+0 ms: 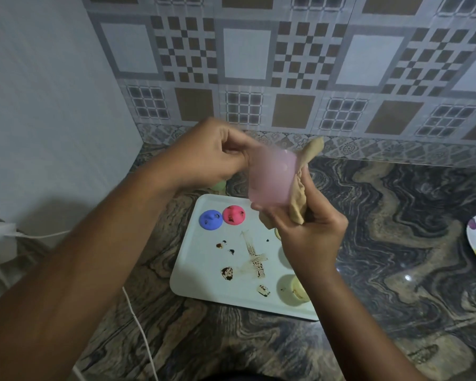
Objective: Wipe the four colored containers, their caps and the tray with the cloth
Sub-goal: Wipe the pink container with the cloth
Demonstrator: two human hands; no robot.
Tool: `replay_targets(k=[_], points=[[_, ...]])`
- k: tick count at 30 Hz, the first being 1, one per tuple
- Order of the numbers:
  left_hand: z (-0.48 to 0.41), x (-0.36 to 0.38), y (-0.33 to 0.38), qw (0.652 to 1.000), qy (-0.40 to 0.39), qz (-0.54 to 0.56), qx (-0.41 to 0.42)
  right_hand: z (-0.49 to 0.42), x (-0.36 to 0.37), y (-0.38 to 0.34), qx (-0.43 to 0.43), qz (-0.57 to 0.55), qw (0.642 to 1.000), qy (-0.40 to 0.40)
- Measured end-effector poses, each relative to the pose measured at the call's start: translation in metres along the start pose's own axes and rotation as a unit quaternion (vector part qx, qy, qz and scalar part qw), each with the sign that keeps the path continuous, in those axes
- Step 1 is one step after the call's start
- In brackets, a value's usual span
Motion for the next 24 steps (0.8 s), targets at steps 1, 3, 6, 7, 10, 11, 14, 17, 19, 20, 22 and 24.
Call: replay_targets(k=[1, 3, 6, 7, 10, 11, 14, 17, 19, 20, 22, 24], points=[[0.000, 0.000, -0.001, 1.000, 0.002, 0.011, 0.007, -0.001, -0.001, -0.005, 0.003, 0.000, 1.000, 0.003], [-0.001, 0.004, 0.002, 0.999, 0.040, 0.020, 0.029, -0.003, -0.003, -0.012, -0.013, 0.018, 1.000, 0.006], [-0.002, 0.011, 0.007, 0.996, 0.068, 0.014, 0.050, -0.007, -0.003, -0.013, -0.096, 0.138, 0.986, 0.008], [-0.002, 0.013, 0.008, 0.996, 0.068, -0.003, 0.056, -0.007, -0.002, -0.012, -0.119, 0.171, 0.978, 0.007], [0.000, 0.014, 0.006, 0.996, 0.058, -0.022, 0.057, -0.005, -0.004, -0.005, -0.112, 0.167, 0.980, 0.005], [0.000, 0.011, 0.003, 0.997, 0.051, -0.012, 0.048, -0.005, -0.007, -0.003, -0.093, 0.140, 0.986, 0.001], [-0.001, 0.006, -0.002, 0.999, 0.024, 0.021, 0.031, -0.007, -0.011, -0.002, -0.048, 0.055, 0.997, -0.013], [-0.004, 0.008, -0.004, 0.995, 0.053, 0.067, 0.048, -0.009, -0.008, -0.006, -0.050, 0.064, 0.997, -0.006], [-0.006, 0.012, -0.003, 0.994, 0.073, 0.063, 0.056, -0.010, -0.005, -0.007, -0.078, 0.116, 0.990, 0.003], [-0.005, 0.015, -0.003, 0.994, 0.077, 0.052, 0.058, -0.009, -0.003, -0.008, -0.097, 0.153, 0.983, 0.008], [-0.004, 0.021, -0.001, 0.994, 0.083, 0.028, 0.065, -0.007, 0.000, -0.010, -0.122, 0.193, 0.974, 0.014], [-0.002, 0.024, -0.002, 0.993, 0.086, 0.019, 0.079, -0.005, 0.000, -0.010, -0.117, 0.185, 0.976, 0.017]])
Point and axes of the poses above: each hand's wrist, its own z-axis away from the middle knuckle, its own x-axis out of the palm, y = z × x, the point moved 1 cm from there along -z, towards the middle knuckle, and after that the axes turned 9 degrees about -y, right-handed, at the moved point
